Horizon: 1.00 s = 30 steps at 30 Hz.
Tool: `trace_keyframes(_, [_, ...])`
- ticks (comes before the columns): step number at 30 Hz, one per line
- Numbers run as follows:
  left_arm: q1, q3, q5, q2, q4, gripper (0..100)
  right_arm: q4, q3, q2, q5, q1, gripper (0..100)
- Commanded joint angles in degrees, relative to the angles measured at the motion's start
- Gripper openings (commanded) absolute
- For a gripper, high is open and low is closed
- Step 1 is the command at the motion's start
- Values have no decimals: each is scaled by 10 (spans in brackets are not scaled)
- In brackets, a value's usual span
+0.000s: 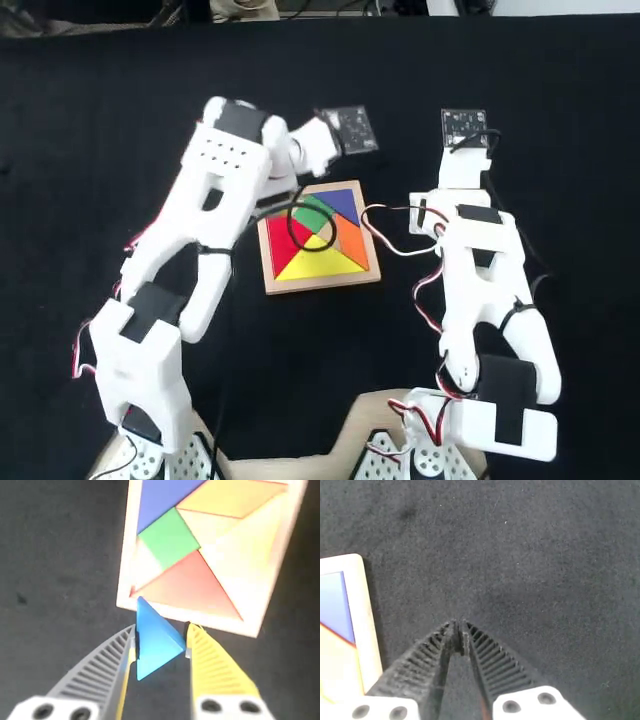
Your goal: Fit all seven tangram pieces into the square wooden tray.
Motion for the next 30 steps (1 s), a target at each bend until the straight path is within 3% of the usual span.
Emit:
trace_keyframes(1, [20,53,7,-25,-113,86,-8,-10,-2,5,-6,11])
trace_keyframes(14, [15,53,-53,44,-162,84,-9,-12,-2,5,-6,11])
trace_keyframes(24, [12,1,-55,92,-139,89,-9,-12,-2,5,-5,11])
trace_keyframes(30, [4,-49,-51,119,-101,257,-9,-12,-2,5,-5,11])
